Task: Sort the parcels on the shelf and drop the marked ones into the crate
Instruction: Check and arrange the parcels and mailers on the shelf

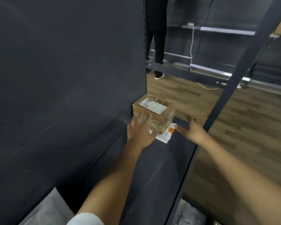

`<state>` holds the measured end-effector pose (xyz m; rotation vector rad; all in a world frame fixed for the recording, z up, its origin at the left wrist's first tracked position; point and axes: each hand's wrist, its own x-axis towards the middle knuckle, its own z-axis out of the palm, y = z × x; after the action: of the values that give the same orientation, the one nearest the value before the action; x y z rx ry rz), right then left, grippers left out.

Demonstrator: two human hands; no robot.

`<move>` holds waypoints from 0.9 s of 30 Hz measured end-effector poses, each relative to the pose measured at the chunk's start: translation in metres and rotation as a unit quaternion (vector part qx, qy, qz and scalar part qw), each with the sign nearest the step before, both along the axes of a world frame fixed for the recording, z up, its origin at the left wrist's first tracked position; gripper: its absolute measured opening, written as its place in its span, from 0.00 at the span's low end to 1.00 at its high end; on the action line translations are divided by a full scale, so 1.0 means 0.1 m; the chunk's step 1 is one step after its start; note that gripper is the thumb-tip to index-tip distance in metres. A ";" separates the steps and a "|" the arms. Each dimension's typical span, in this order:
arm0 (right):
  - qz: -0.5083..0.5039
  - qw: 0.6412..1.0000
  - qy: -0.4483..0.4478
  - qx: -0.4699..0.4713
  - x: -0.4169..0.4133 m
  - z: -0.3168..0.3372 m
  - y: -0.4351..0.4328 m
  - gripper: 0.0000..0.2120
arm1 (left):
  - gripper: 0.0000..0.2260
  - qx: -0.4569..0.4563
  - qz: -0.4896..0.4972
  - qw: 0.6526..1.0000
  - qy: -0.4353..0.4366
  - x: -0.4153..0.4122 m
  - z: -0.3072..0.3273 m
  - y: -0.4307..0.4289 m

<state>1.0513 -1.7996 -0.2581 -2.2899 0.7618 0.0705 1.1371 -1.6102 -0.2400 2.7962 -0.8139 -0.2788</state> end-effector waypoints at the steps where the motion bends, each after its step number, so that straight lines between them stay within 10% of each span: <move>1: -0.016 1.000 -0.009 0.020 0.13 -0.03 -0.06 0.40 | 0.32 -0.007 -0.001 1.000 0.007 0.09 -0.06 -0.06; 13: -0.187 0.950 -0.122 0.221 1.37 -0.73 -0.41 0.29 | 0.36 -0.433 0.189 0.823 0.316 0.56 -0.85 -0.52; 27: -0.227 0.860 -0.280 0.360 0.45 -0.65 0.48 0.28 | 0.36 -0.511 0.154 0.726 0.434 0.18 -0.96 -0.28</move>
<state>1.0967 -1.7517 -0.3231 -1.2738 0.7650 -0.4420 1.1550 -1.6383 -0.3358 1.4173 -0.1258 -0.7195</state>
